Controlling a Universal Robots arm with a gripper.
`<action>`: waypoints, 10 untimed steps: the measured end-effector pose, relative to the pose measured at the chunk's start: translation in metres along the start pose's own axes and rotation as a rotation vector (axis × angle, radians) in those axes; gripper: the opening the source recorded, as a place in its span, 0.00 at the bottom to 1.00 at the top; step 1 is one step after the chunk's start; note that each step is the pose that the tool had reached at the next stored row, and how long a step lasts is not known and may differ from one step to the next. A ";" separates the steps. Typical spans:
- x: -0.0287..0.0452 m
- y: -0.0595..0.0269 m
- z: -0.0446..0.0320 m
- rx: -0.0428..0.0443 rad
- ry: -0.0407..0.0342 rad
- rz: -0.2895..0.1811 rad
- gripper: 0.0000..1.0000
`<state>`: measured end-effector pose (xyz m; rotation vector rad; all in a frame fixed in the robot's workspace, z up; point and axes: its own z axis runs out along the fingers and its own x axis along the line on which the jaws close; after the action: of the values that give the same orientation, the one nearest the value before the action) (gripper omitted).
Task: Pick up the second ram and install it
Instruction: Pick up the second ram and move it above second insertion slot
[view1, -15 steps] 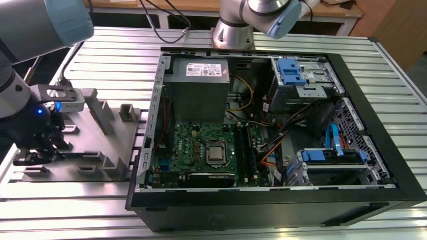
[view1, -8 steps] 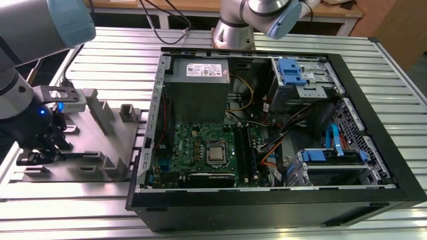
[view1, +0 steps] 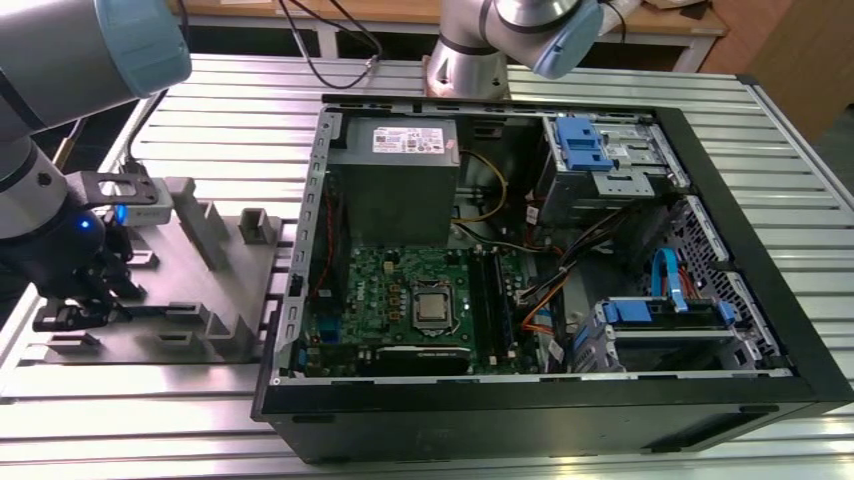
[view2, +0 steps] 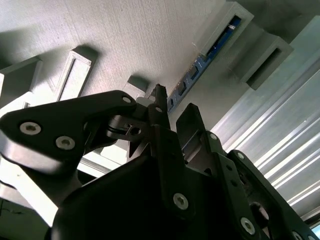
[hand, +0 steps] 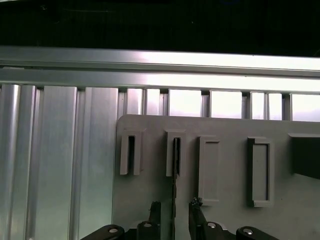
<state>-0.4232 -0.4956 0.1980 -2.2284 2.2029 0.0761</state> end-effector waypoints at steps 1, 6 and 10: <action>0.0000 0.0000 0.0000 0.0000 0.0001 0.000 0.32; 0.0000 0.0000 0.0000 0.0000 0.0007 -0.001 0.25; 0.0000 0.0000 -0.0008 -0.0002 0.0010 -0.001 0.25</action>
<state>-0.4232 -0.4956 0.1988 -2.2305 2.2020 0.0752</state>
